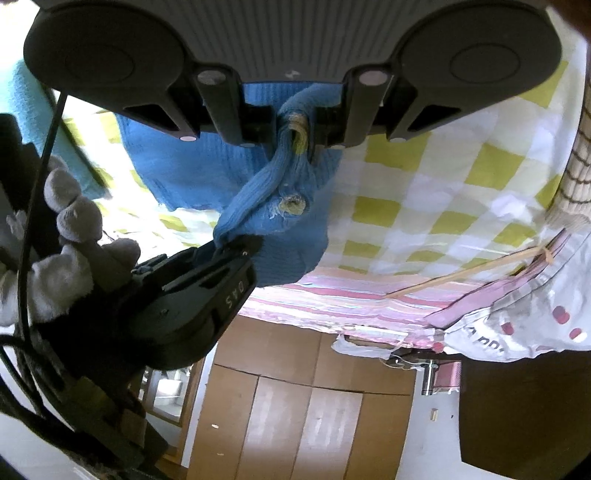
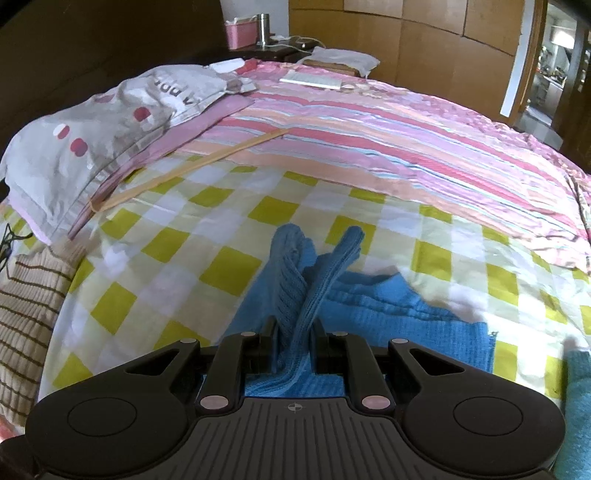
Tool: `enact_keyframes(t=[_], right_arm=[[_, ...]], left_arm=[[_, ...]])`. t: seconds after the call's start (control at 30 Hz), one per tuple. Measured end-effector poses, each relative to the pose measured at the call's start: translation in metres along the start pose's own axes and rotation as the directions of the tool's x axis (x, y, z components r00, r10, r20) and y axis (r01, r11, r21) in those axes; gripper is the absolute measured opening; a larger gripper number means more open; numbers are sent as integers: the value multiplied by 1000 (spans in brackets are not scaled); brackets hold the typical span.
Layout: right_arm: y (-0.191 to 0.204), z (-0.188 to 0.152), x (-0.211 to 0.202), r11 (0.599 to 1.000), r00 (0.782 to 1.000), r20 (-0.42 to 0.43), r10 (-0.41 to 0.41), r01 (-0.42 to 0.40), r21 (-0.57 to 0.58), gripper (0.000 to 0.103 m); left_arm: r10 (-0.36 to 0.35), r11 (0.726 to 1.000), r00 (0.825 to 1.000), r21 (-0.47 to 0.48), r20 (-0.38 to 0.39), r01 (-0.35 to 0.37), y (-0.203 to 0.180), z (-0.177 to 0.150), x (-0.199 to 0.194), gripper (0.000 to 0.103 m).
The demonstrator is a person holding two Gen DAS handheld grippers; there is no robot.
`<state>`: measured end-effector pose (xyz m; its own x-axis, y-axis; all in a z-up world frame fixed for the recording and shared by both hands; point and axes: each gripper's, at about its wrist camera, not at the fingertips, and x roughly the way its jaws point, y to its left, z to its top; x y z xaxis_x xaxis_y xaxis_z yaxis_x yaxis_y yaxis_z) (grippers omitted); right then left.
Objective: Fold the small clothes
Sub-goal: 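Fold the lifted sweater edge over toward the middle with the right gripper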
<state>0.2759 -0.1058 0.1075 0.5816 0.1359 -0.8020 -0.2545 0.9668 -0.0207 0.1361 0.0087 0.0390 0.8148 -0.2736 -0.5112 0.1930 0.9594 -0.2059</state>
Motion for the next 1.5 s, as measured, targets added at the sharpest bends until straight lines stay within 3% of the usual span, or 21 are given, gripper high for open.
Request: enact_keyframes(t=[0.53, 0.93, 1.5], right_arm=[[-67, -26, -11, 994, 1000, 24, 0, -3, 107, 14], [-115, -42, -15, 981, 998, 54, 19, -30, 193, 14], [-154, -59, 4, 975, 999, 33, 7, -14, 221, 14]], left_arm=[[-42, 991, 998, 124, -41, 47, -65, 10, 11, 20], [-81, 983, 995, 162, -65, 91, -100, 14, 22, 20], [-108, 967, 985, 217, -133, 136, -142, -1, 47, 20]])
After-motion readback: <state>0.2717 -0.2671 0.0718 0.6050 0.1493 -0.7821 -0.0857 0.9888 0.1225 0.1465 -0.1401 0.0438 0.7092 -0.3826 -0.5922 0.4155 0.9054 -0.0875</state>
